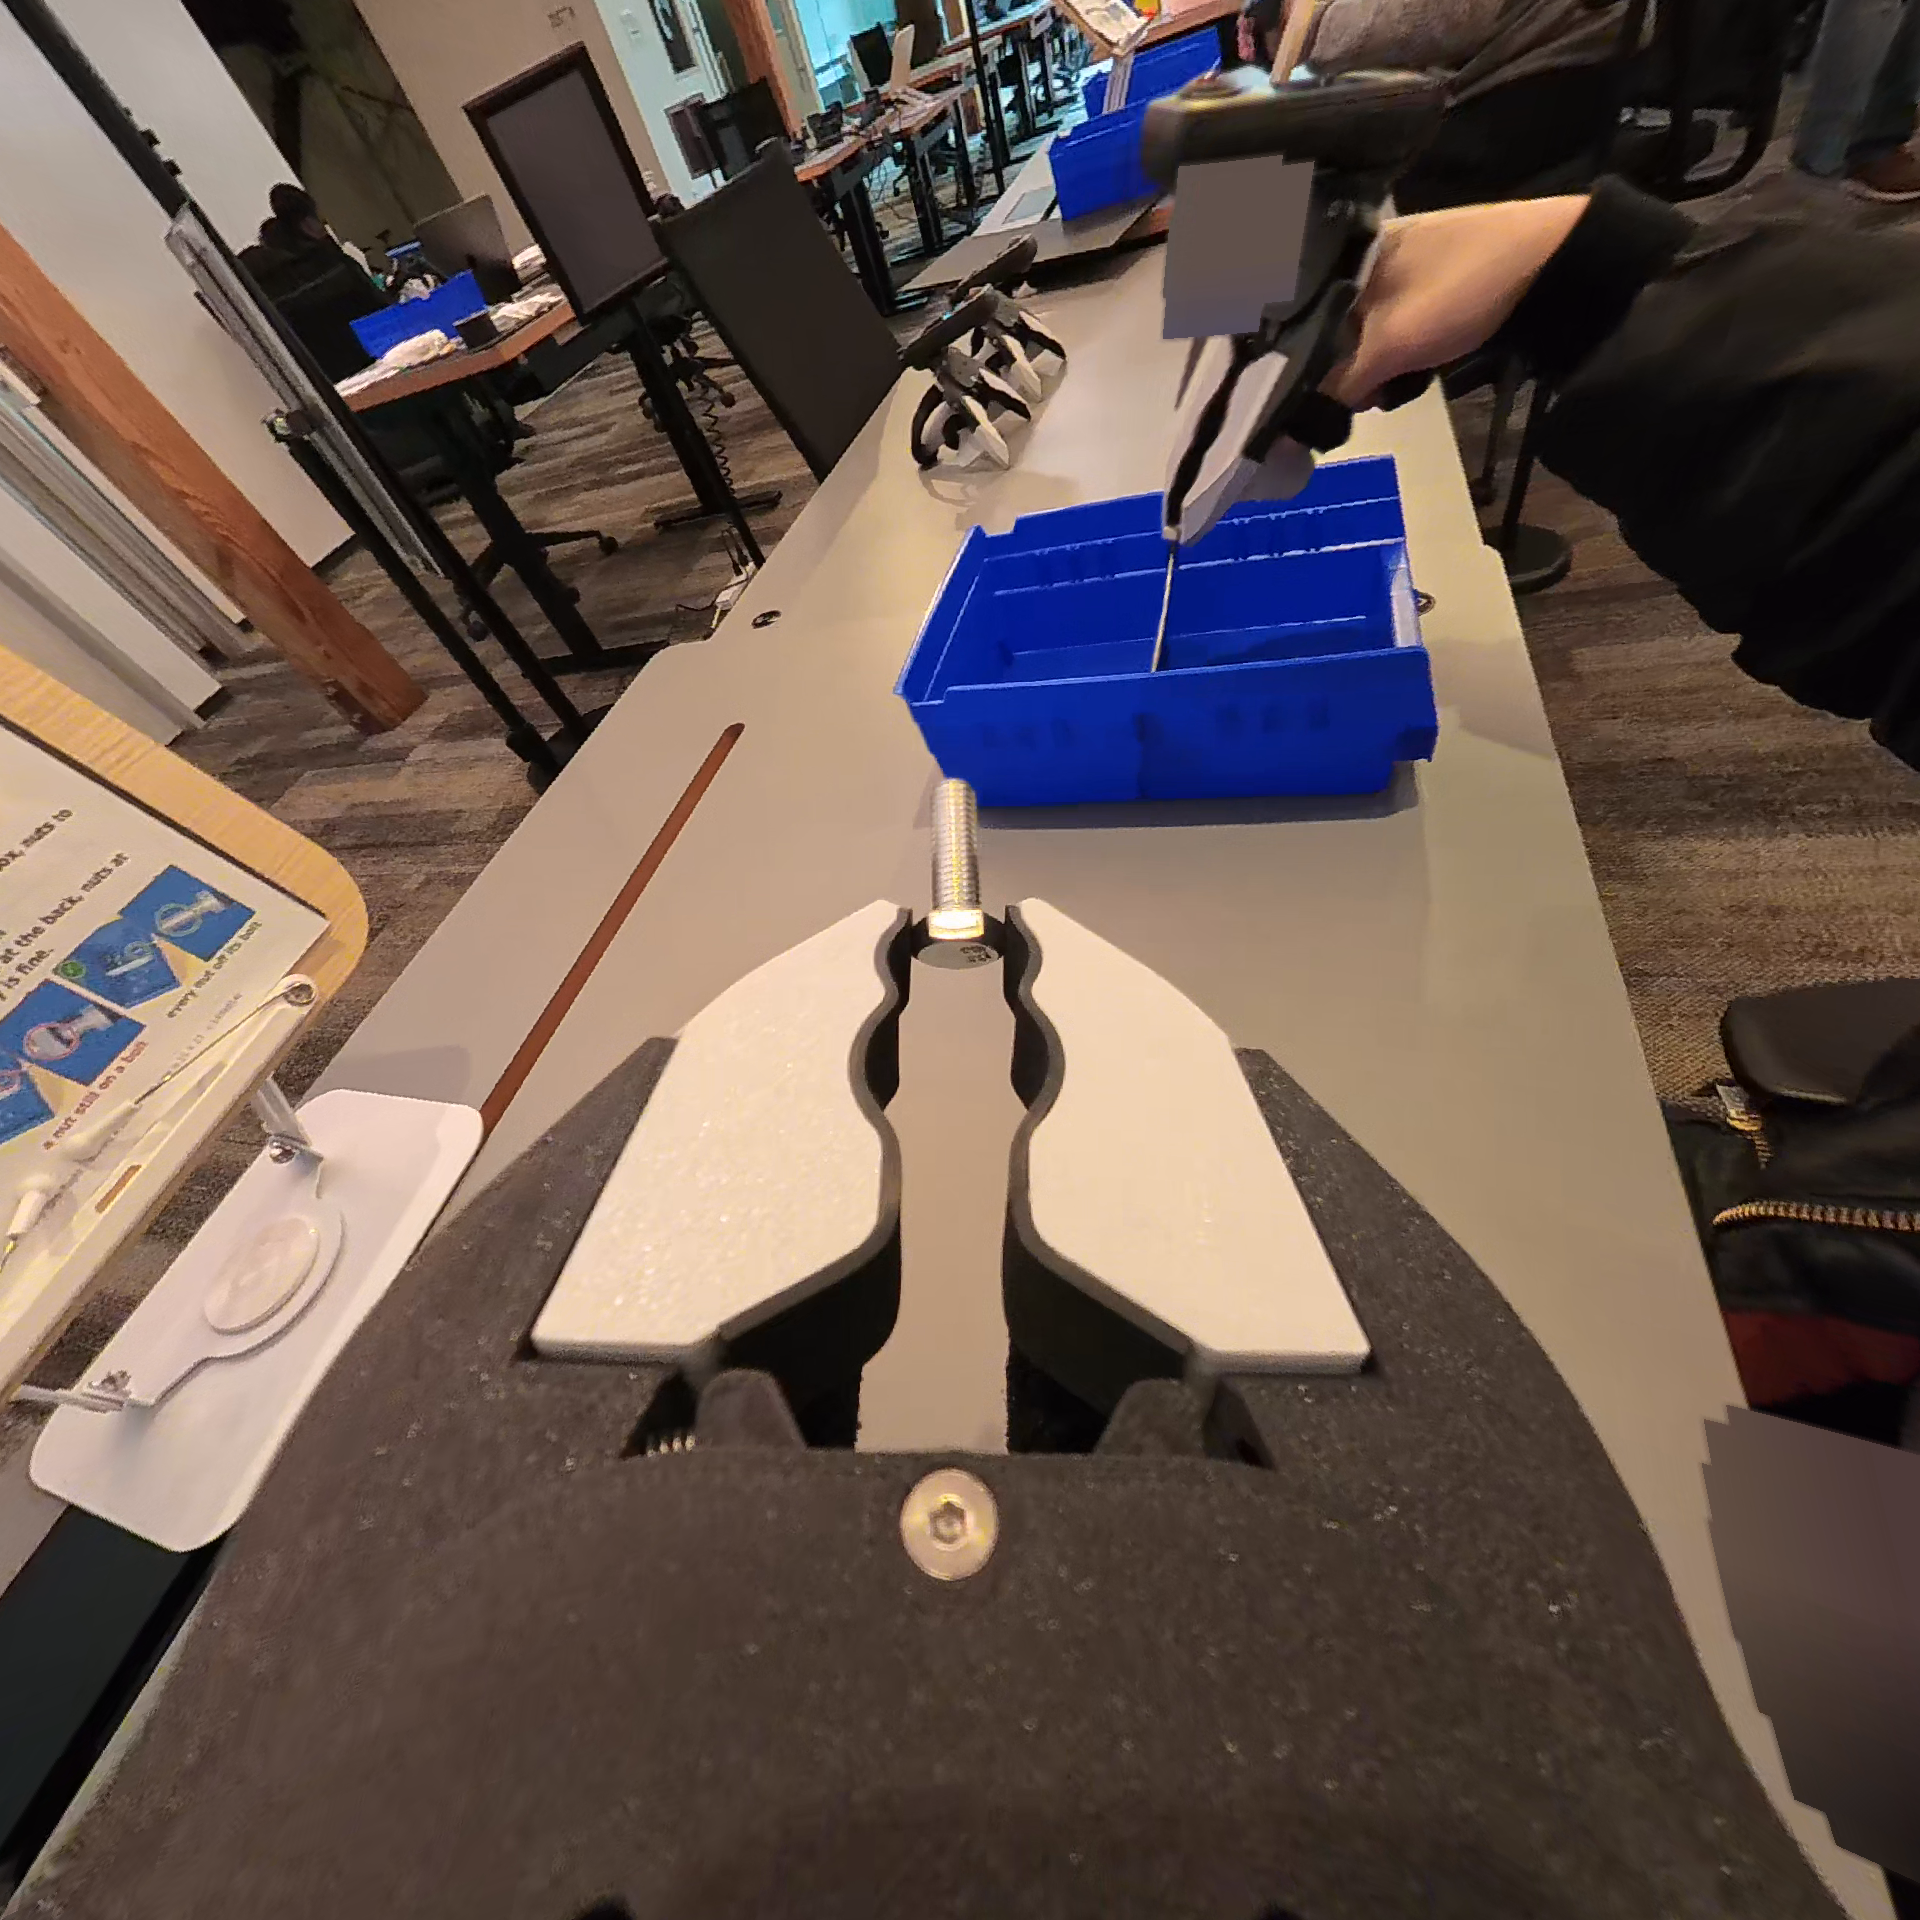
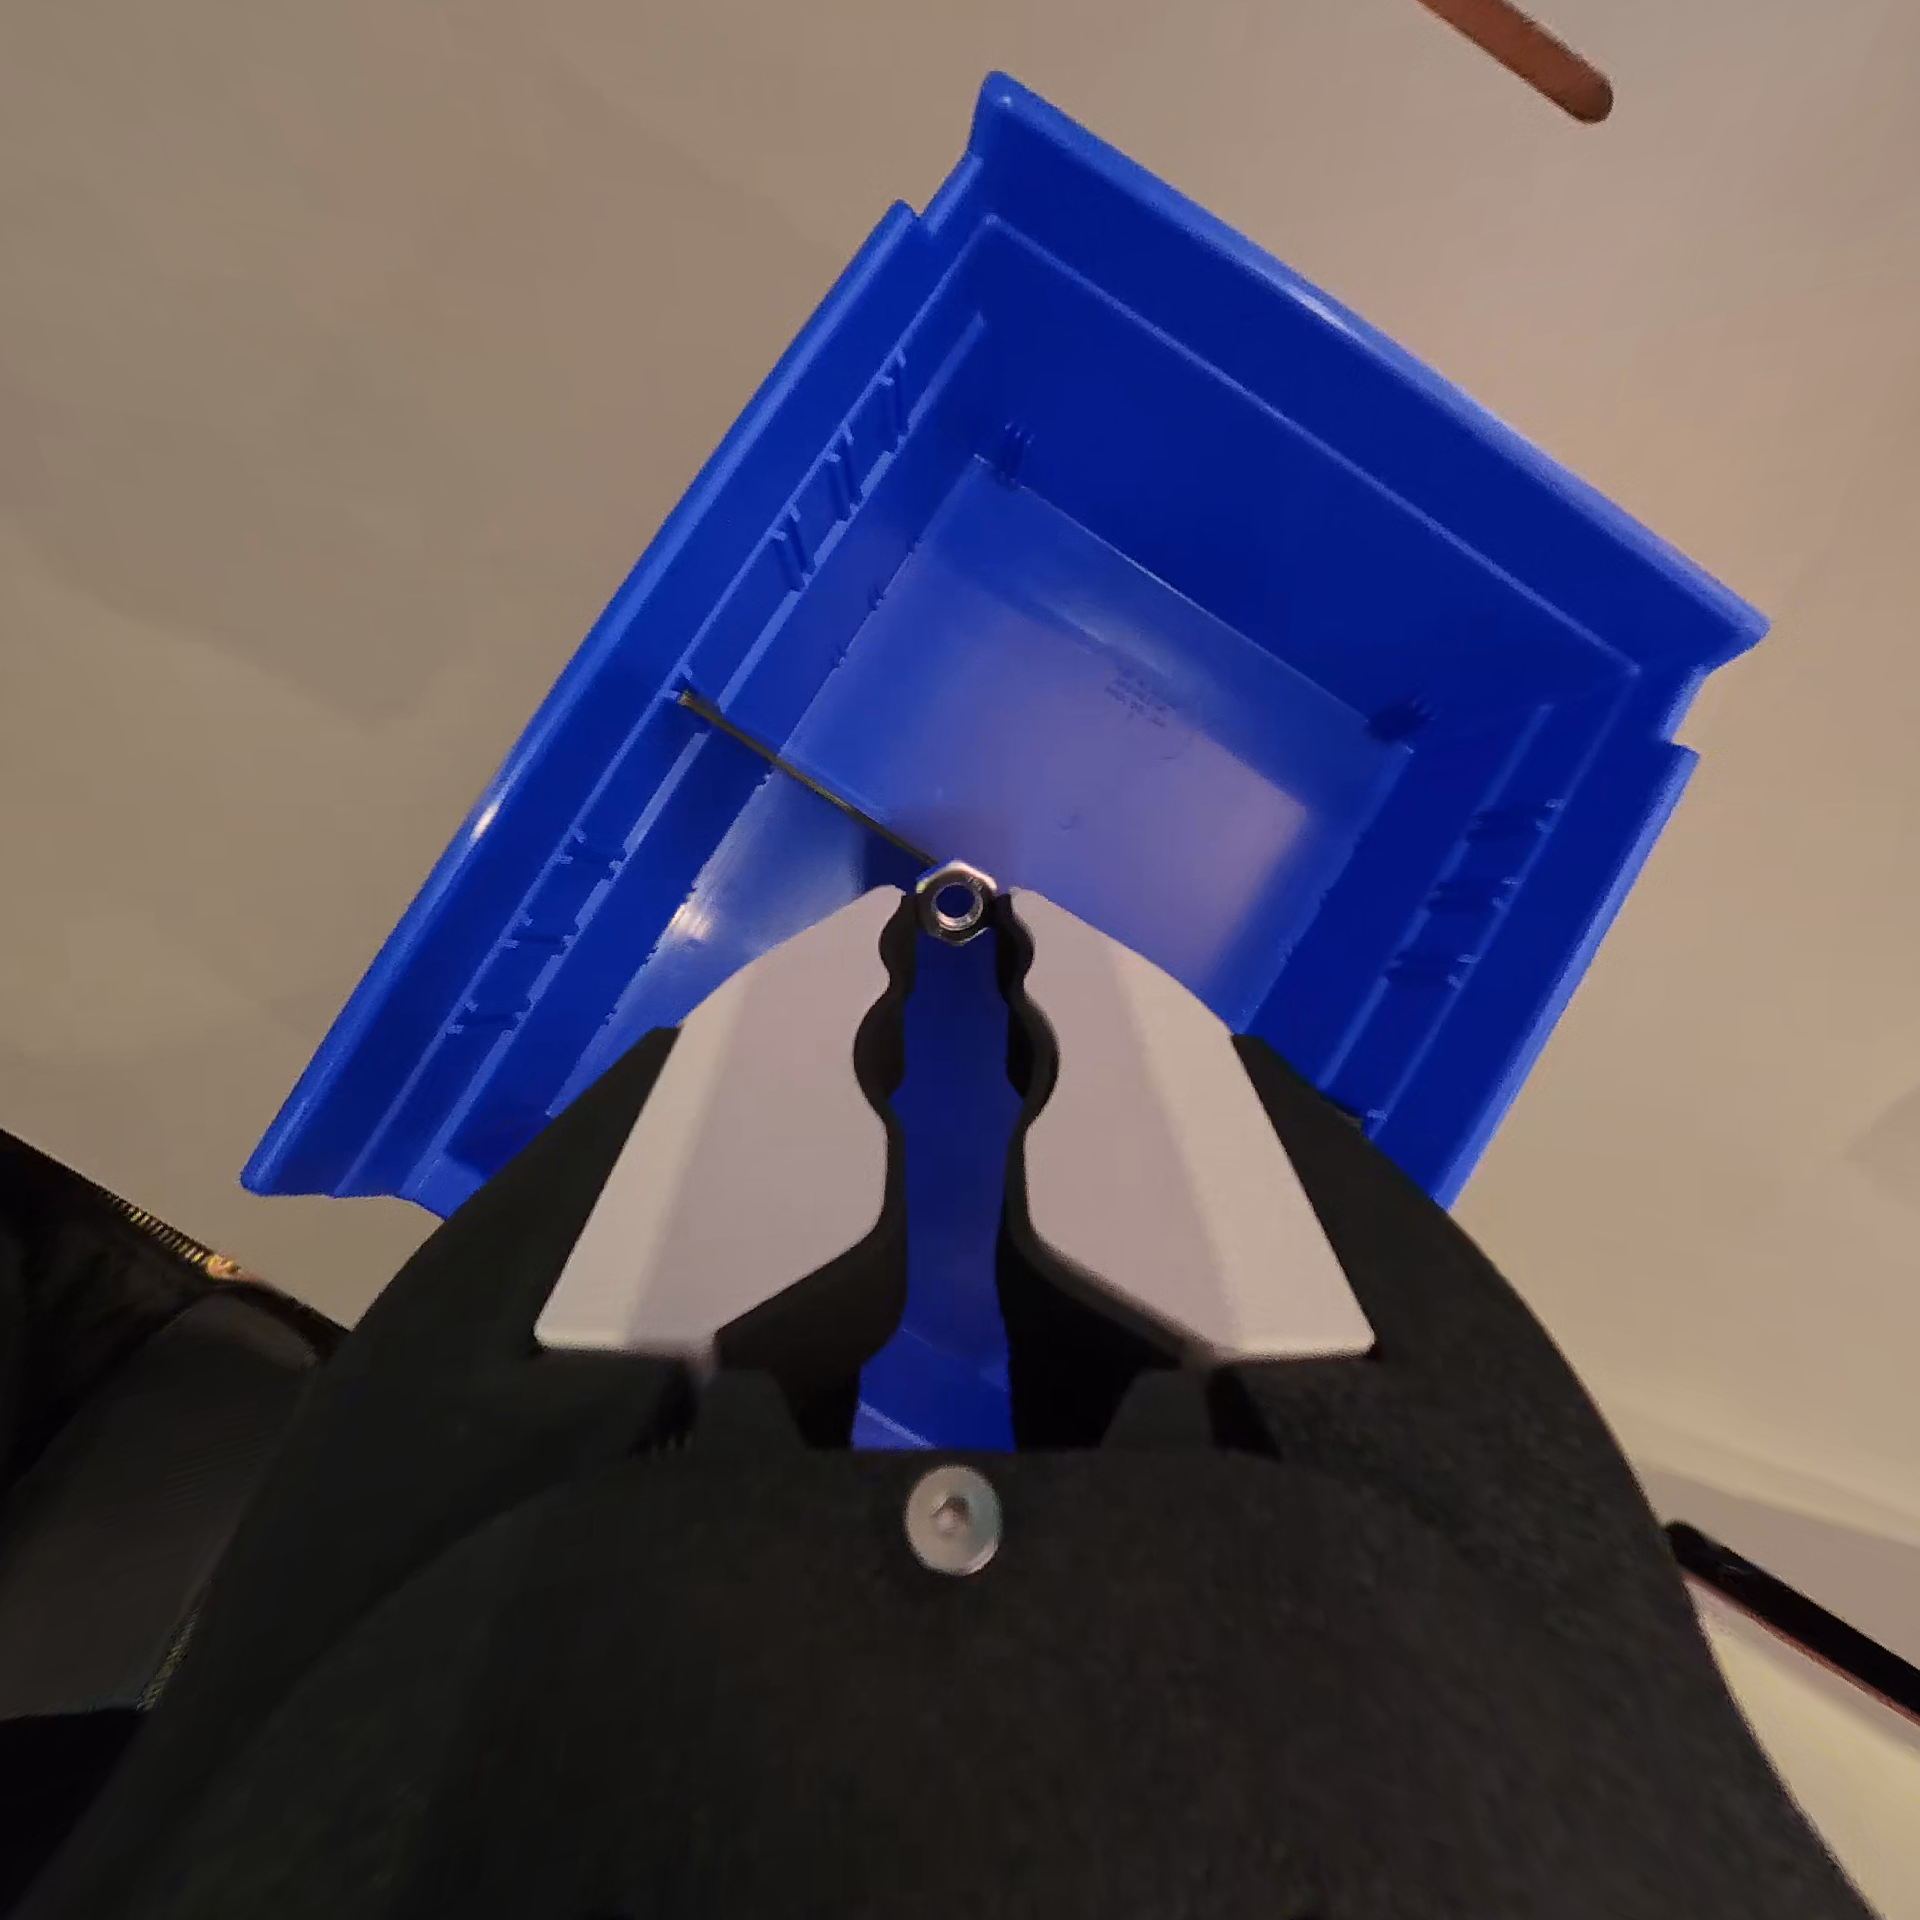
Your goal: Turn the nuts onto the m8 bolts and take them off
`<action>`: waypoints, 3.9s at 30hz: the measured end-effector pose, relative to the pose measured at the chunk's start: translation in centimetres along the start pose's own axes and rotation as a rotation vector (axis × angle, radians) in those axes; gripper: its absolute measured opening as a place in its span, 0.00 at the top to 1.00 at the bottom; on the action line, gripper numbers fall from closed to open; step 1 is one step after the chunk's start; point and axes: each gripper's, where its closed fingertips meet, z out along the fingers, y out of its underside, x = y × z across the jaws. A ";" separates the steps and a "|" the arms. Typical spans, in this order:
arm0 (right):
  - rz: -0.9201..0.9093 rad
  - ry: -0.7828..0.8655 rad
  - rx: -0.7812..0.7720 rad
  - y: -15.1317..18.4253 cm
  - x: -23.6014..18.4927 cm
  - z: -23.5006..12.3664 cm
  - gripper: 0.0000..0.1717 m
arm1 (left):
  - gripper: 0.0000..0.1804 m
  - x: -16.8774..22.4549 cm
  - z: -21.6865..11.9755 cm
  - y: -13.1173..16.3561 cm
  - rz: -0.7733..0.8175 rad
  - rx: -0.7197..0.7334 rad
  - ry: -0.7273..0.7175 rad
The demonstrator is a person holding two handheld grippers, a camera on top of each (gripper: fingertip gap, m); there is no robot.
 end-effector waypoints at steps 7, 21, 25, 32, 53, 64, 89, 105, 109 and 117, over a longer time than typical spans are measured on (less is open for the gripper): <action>-0.088 0.021 0.045 -0.7 -0.6 -1.3 0.91 | 0.91 -1.6 0.0 0.8 -0.021 -0.017 -0.057; -0.105 0.026 0.045 -0.8 -0.7 -1.1 0.92 | 0.91 -1.8 0.1 1.2 -0.018 -0.036 -0.064; -0.119 0.016 0.044 -0.5 -1.0 -1.3 0.92 | 0.91 -1.8 0.1 1.2 -0.018 -0.037 -0.065; -0.252 -0.140 -0.126 6.2 -5.1 0.7 0.92 | 0.91 -1.3 0.2 1.0 -0.012 -0.036 -0.046; -0.334 -0.136 -0.423 12.2 -2.7 6.2 0.92 | 0.91 -1.2 0.9 1.7 -0.014 -0.064 -0.033; -0.440 0.010 0.032 2.3 -4.3 -1.6 0.85 | 0.91 -1.5 0.2 1.2 -0.016 -0.036 -0.042; -1.164 -0.336 0.759 -25.7 -31.6 -2.7 0.92 | 0.91 1.2 -0.8 -0.8 0.026 0.017 0.041; -1.130 -0.322 0.726 -25.0 -29.9 -3.8 0.96 | 0.79 1.7 -0.5 -0.6 0.015 0.009 0.054; -1.016 -0.184 0.592 -24.0 -22.3 -4.8 0.96 | 0.76 0.9 -0.7 -0.3 -0.002 0.002 0.022; -0.438 -0.084 -0.117 -8.4 0.7 3.1 0.96 | 0.79 0.2 -1.4 -0.7 0.000 0.025 -0.015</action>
